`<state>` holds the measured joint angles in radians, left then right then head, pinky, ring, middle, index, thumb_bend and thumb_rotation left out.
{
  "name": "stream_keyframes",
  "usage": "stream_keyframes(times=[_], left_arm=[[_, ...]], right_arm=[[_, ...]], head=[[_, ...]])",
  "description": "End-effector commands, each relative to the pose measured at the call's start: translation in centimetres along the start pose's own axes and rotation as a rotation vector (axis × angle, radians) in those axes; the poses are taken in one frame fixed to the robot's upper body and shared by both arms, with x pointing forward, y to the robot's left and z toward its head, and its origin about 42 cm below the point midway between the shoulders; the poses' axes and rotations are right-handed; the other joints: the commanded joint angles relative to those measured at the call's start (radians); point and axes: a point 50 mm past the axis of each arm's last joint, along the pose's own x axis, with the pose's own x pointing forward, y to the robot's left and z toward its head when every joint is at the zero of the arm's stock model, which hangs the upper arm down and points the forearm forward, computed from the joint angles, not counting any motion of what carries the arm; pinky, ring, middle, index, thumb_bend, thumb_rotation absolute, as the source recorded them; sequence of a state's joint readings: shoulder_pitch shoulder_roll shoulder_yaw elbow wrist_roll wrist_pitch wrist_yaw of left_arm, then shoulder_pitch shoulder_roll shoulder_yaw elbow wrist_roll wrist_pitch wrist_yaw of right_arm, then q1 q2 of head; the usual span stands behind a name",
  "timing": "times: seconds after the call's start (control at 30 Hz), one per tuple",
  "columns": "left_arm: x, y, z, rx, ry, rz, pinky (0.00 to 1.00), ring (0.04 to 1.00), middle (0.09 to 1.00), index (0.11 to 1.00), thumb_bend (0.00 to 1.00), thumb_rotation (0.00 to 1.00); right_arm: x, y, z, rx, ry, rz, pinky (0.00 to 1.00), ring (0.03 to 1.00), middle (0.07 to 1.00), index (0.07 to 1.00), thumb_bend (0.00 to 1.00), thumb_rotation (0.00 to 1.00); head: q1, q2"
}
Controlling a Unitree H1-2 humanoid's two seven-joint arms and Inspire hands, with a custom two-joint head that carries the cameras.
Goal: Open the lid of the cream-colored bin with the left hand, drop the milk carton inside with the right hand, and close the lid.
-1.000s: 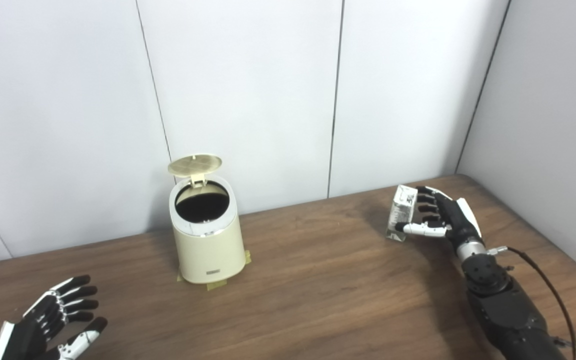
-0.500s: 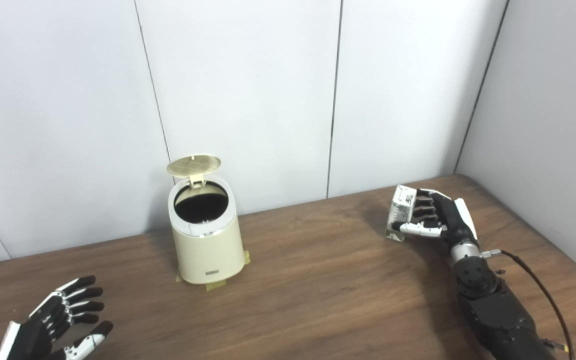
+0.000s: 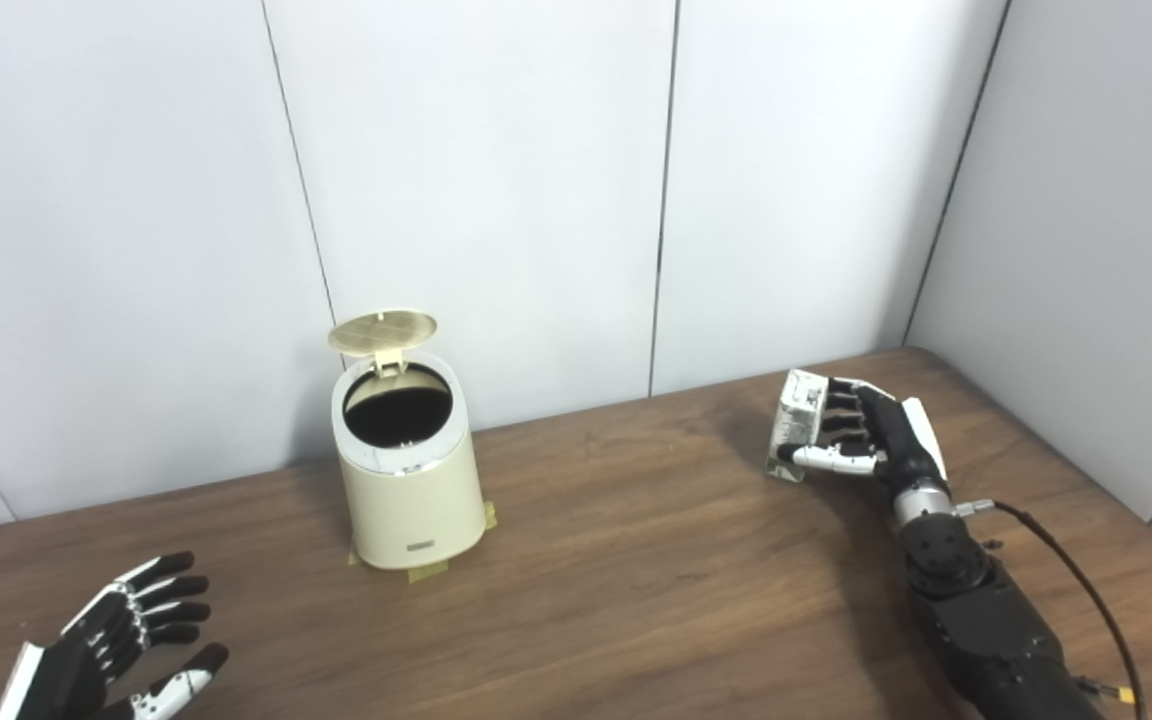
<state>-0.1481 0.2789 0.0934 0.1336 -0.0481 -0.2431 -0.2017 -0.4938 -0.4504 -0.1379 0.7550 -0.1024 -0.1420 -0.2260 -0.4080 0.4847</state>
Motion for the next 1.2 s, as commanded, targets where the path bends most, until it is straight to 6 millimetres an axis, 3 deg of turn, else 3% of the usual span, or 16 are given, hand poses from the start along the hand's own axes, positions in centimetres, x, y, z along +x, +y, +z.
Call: stream_keyframes(times=[0.0, 0.47, 0.7, 0.83, 0.9, 0.93, 1.17], left_arm=[[1.1, 0.7, 1.5, 0.01, -0.07, 0.001, 0.62, 0.676, 0.74, 0.789, 0.59, 0.03], [1.0, 0.6, 1.3, 0.011, -0.069, -0.007, 0.62, 0.664, 0.736, 0.789, 0.59, 0.05], [1.0, 0.7, 1.5, 0.026, -0.06, -0.007, 0.62, 0.668, 0.741, 0.791, 0.61, 0.09], [0.9, 0.7, 1.6, 0.024, -0.064, -0.007, 0.61, 0.664, 0.739, 0.792, 0.6, 0.07], [0.9, 0.7, 1.5, 0.023, -0.064, -0.008, 0.62, 0.666, 0.739, 0.788, 0.59, 0.06], [0.9, 0.7, 1.5, 0.021, -0.064, -0.01, 0.62, 0.668, 0.74, 0.789, 0.59, 0.06], [0.9, 0.6, 1.4, 0.011, -0.063, -0.02, 0.62, 0.667, 0.746, 0.794, 0.58, 0.05]], right_arm=[[1.2, 0.8, 2.3, 0.022, -0.05, 0.026, 0.55, 0.656, 0.724, 0.73, 0.87, 0.13], [0.8, 1.7, 2.6, -0.051, -0.07, 0.05, 0.58, 0.663, 0.73, 0.731, 0.85, 0.14], [0.4, 2.7, 2.8, -0.085, -0.07, 0.025, 0.55, 0.626, 0.684, 0.695, 0.83, 0.07], [0.3, 3.0, 2.4, -0.084, -0.107, -0.031, 0.47, 0.546, 0.602, 0.629, 0.79, 0.02], [0.2, 3.1, 2.3, -0.079, -0.12, -0.064, 0.42, 0.494, 0.509, 0.52, 0.58, 0.0], [0.2, 3.1, 2.2, -0.077, -0.124, -0.075, 0.4, 0.469, 0.499, 0.501, 0.56, 0.0], [-0.1, 3.1, 2.0, -0.08, -0.12, -0.114, 0.37, 0.434, 0.473, 0.49, 0.53, 0.0]], head=[[-0.001, 0.001], [0.009, 0.012], [0.012, 0.021], [0.014, 0.026], [0.014, 0.026], [0.014, 0.027], [0.015, 0.03]])
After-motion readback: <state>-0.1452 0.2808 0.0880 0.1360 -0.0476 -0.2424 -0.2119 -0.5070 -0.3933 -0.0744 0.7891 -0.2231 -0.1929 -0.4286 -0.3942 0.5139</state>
